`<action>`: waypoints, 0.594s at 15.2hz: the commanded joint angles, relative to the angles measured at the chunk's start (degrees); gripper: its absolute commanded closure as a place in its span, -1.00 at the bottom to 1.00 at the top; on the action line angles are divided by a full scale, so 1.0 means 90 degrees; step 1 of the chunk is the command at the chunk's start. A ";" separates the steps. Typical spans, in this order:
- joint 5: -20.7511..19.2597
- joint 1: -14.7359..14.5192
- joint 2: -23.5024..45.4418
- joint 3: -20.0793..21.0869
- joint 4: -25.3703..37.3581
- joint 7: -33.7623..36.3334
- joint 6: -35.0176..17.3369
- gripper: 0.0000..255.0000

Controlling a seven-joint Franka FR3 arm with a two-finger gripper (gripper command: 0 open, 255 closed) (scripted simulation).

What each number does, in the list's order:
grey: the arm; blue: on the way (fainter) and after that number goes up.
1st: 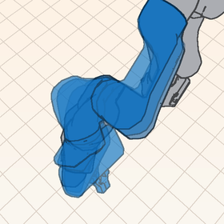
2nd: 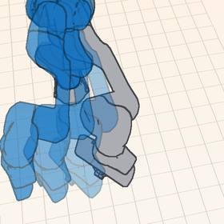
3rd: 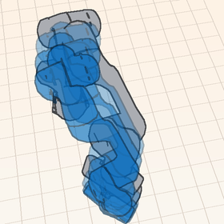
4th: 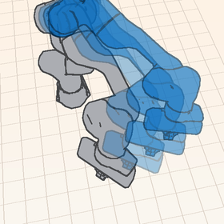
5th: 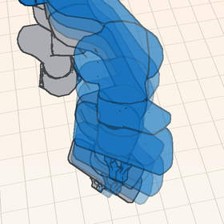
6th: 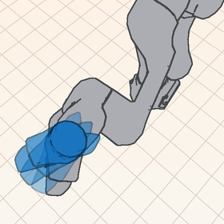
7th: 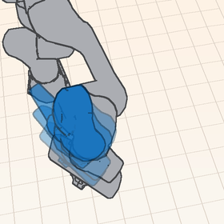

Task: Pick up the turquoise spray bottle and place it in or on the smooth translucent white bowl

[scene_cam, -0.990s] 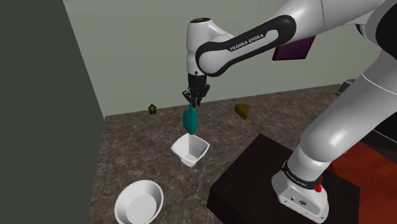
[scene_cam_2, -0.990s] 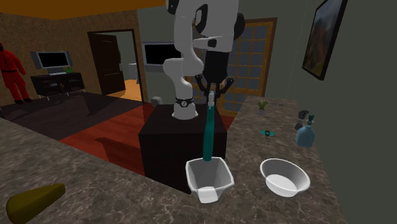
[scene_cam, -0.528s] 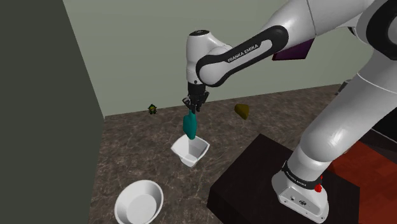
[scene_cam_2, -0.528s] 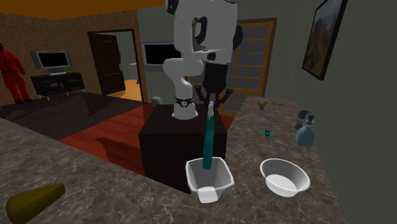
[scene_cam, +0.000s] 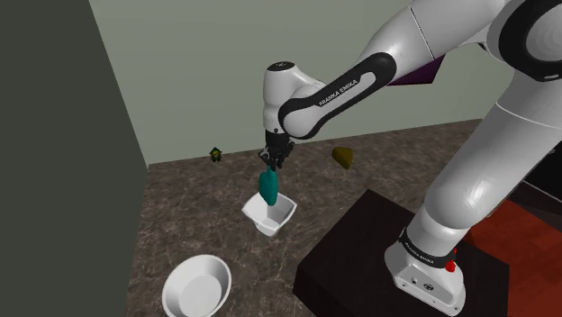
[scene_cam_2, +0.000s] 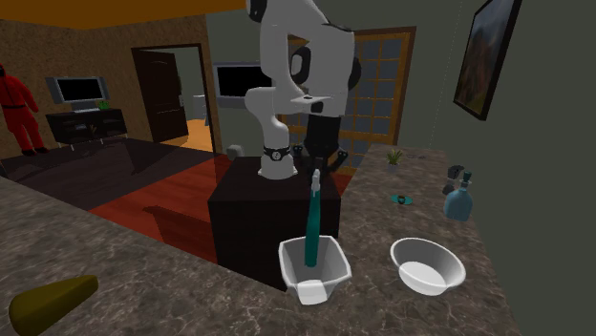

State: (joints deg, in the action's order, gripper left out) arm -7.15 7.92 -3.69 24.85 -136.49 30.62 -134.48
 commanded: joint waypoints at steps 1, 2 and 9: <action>-0.0095 0.0014 0.0122 0.0002 -0.0057 0.0072 -0.0168 1.00; -0.0148 0.0019 0.0188 0.0005 -0.0084 0.0117 -0.0252 1.00; -0.0206 0.0023 0.0259 0.0006 -0.0112 0.0167 -0.0340 1.00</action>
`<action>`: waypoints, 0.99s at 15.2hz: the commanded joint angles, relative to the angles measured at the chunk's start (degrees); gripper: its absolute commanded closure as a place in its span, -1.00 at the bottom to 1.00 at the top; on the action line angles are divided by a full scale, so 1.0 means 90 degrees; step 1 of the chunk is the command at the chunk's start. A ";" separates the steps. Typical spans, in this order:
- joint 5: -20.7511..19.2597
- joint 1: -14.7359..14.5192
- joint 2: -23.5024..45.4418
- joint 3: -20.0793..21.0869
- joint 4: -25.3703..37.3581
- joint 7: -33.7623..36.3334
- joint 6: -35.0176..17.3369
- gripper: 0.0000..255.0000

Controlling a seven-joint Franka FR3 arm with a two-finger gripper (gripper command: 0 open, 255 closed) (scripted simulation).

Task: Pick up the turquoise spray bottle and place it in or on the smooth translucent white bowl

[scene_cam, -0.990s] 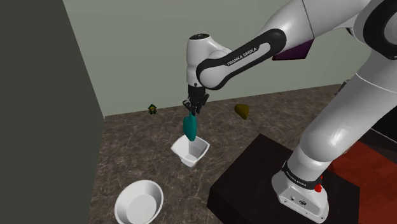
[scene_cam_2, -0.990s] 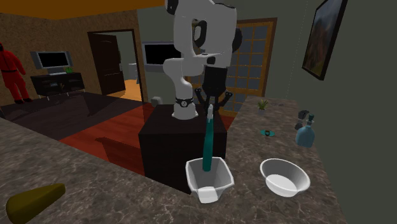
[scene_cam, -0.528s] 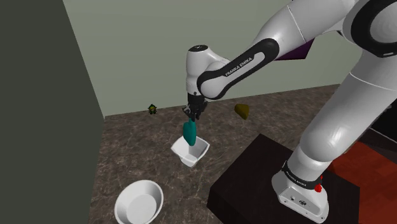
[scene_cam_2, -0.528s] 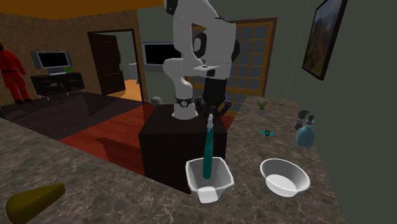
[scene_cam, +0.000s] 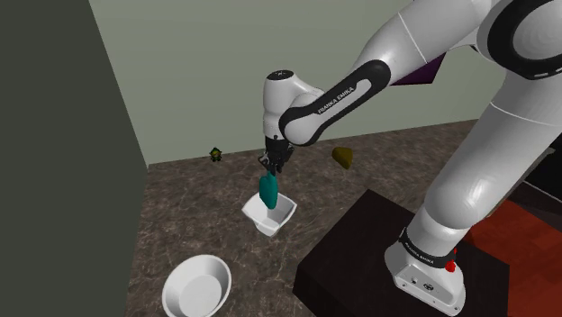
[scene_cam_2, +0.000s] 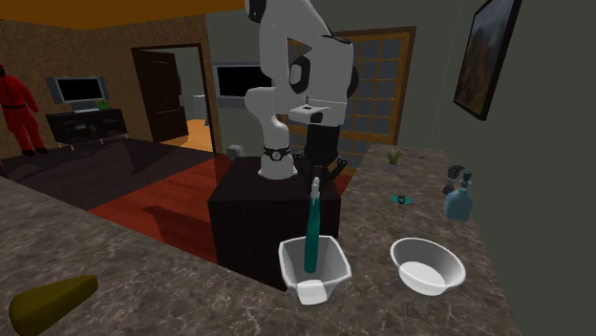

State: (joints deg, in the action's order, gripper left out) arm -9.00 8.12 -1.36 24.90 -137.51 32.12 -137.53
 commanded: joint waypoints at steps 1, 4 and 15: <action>-0.0001 0.0000 0.0000 0.0000 0.0001 0.0001 -0.0001 1.00; -0.0001 0.0000 0.0000 0.0000 0.0001 0.0001 -0.0001 -1.00; 0.0446 -0.0074 -0.0602 0.0002 0.0281 -0.0315 0.0806 -1.00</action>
State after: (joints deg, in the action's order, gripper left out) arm -5.11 7.45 -6.63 24.97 -135.06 29.43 -130.52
